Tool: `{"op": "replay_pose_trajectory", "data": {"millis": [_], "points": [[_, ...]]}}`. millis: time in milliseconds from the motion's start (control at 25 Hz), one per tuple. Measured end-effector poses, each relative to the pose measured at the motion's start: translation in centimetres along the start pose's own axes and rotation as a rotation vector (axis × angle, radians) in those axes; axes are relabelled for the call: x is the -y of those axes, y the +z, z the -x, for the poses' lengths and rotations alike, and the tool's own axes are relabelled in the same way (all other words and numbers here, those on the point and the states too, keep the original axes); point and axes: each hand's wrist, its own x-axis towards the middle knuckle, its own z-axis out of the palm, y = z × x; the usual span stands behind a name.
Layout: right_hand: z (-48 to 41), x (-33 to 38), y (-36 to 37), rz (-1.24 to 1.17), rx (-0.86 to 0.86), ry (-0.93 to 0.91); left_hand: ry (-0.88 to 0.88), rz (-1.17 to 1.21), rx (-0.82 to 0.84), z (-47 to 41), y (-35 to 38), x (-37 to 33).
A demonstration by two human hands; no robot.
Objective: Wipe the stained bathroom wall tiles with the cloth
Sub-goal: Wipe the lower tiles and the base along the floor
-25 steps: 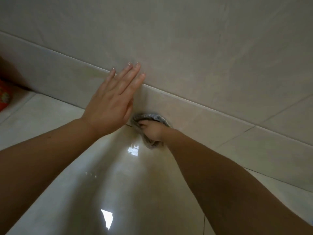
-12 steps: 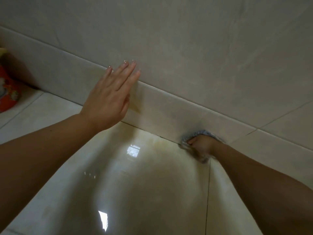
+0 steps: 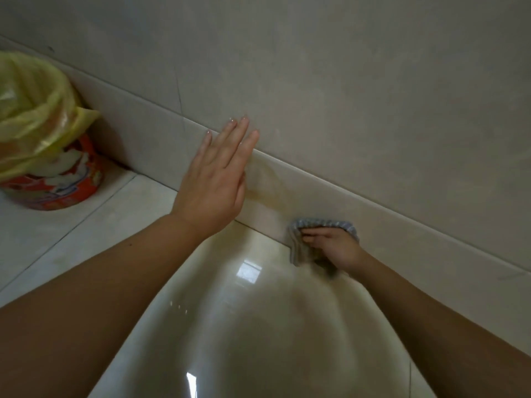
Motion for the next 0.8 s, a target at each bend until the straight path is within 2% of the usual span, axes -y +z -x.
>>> {"op": "replay_pose_trajectory", "data": {"millis": [120,240,400,520,600,680,800], "points": [[-0.3,4.8,-0.3,-0.19,-0.12,-0.12,-0.079,0.04,-0.071,-1.2,-0.1,1.4],[-2.7,8.5,3.1,-0.25,-0.028,-0.152,-0.105,0.052,-0.089,-0.8,0.0,2.7],[-4.7,3.5,6.5,-0.082,0.094,-0.048,-0.096,0.024,-0.075,0.6,0.6,4.7],[-2.3,4.2,4.6,-0.16,-0.093,0.049,-0.126,0.059,-0.057,0.7,1.1,5.2],[-2.8,6.9,3.6,-0.316,-0.161,-0.06,-0.114,0.071,-0.066,0.5,1.7,5.8],[-3.8,10.5,4.8,-0.31,-0.097,-0.17,-0.139,0.097,-0.074,0.2,2.1,6.3],[-6.1,11.2,8.8,-0.143,0.049,-0.167,-0.211,0.131,-0.077,0.1,2.6,6.8]]}}
